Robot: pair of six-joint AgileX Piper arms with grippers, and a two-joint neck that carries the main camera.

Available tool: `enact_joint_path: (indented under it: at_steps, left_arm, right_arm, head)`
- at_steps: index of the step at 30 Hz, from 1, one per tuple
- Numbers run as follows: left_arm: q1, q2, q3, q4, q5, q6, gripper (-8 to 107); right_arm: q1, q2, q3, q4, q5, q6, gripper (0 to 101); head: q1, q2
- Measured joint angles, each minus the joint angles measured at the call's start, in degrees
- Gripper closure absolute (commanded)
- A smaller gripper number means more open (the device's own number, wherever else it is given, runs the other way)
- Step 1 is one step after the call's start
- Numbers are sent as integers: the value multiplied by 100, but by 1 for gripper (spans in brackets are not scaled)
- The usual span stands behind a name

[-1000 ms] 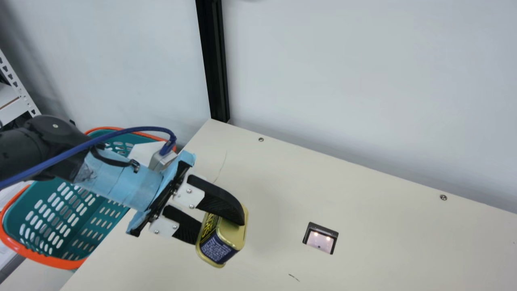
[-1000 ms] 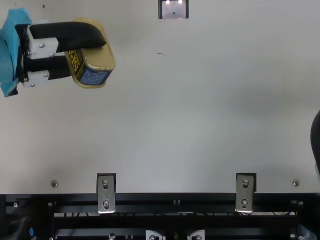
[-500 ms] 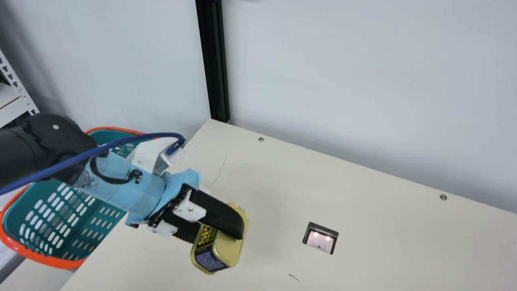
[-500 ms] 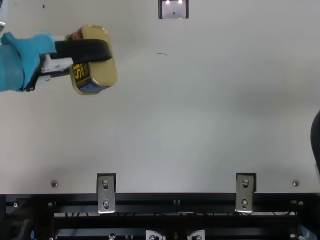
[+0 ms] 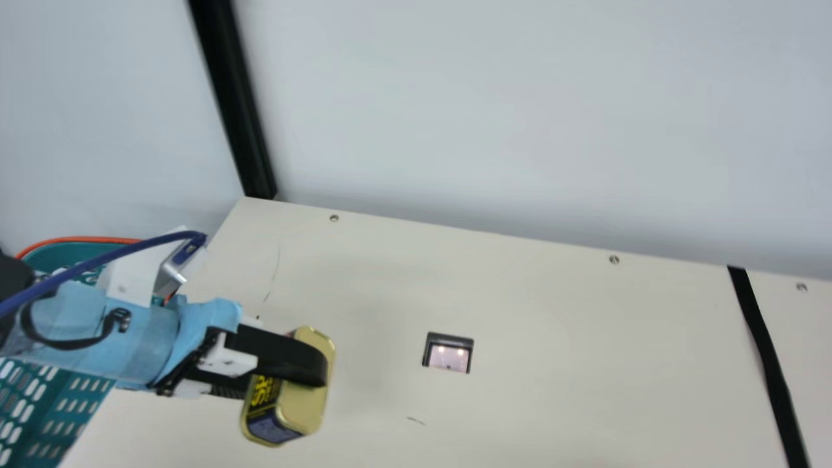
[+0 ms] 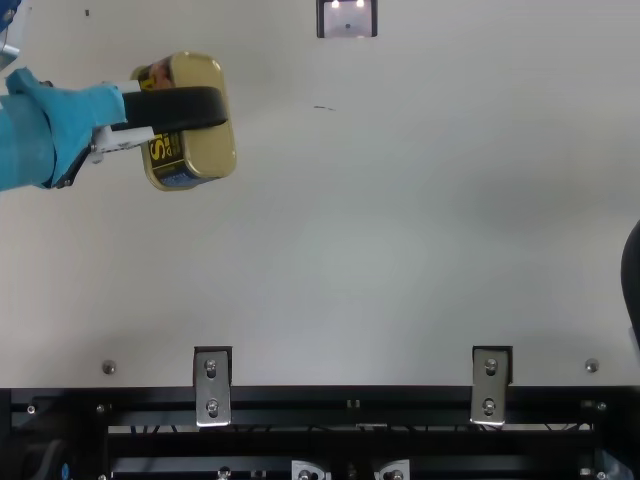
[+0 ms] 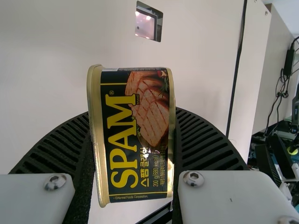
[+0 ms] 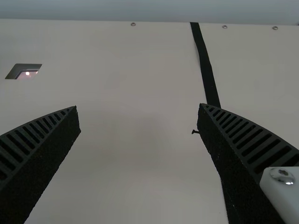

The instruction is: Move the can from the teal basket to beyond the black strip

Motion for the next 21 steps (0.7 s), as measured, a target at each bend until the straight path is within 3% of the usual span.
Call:
enact_joint_path:
  at_steps: [7,16,21]
  left_arm:
    - [0,0,0,0,0,0,89]
    - [-28,0,-34,24,0,-30,89]
    - [-358,12,-147,365,-52,-30,89]
  right_arm:
    - [0,0,0,0,0,0,0]
    - [0,0,0,0,0,0,0]
    - [0,0,0,0,0,0,0]
  head:
    - [587,-323]
    - [616,-323]
    - [616,-323]
